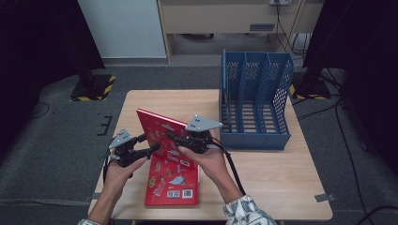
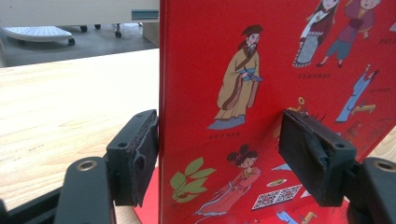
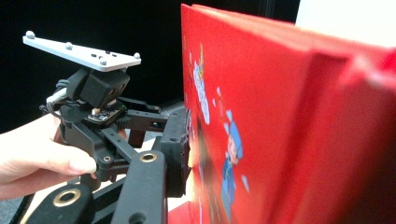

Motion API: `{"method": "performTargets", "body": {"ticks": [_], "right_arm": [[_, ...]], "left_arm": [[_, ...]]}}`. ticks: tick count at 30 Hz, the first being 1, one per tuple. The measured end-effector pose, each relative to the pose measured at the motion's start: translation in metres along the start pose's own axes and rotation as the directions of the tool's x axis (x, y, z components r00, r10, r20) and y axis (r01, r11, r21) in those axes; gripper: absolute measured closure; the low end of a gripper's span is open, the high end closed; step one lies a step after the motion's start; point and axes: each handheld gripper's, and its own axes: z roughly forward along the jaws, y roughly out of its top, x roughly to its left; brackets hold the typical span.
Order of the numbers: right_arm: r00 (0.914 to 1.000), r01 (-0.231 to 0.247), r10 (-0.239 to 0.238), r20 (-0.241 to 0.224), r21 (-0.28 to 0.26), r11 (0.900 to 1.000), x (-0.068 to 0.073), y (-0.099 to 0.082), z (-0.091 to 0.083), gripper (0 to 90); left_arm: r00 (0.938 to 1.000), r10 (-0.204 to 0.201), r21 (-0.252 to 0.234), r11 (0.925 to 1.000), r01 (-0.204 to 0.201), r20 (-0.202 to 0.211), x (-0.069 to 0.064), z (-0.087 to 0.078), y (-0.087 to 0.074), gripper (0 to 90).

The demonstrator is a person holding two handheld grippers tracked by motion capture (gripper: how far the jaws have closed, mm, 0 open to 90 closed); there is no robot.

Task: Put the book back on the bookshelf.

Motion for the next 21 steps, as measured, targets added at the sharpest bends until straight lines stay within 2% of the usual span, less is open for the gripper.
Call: {"method": "performTargets", "body": {"ticks": [6, 14, 17, 21], "right_arm": [[0.9999, -0.007, 0.006, -0.013, -0.033, 0.9994, -0.001, 0.007, -0.001, 67.0], [0.9996, -0.008, 0.007, -0.028, -0.041, 0.9991, -0.002, 0.011, 0.001, 71.4], [0.9987, -0.028, 0.026, -0.043, -0.057, 0.9980, -0.005, 0.011, 0.002, 73.1], [0.9985, -0.029, 0.026, -0.049, -0.062, 0.9977, -0.006, 0.011, 0.002, 74.0]], "left_arm": [[1.0000, -0.002, 0.002, 1.0000, 0.002, 0.002, -0.001, 0.000, 0.000, 27.9], [1.0000, -0.005, 0.004, 1.0000, 0.005, 0.002, -0.001, 0.001, 0.000, 27.0], [0.9999, 0.010, 0.010, 0.9999, -0.010, -0.007, -0.003, 0.002, 0.000, 25.6], [0.9997, 0.022, 0.016, 0.9996, -0.021, -0.009, -0.003, 0.003, 0.000, 24.9]]}}
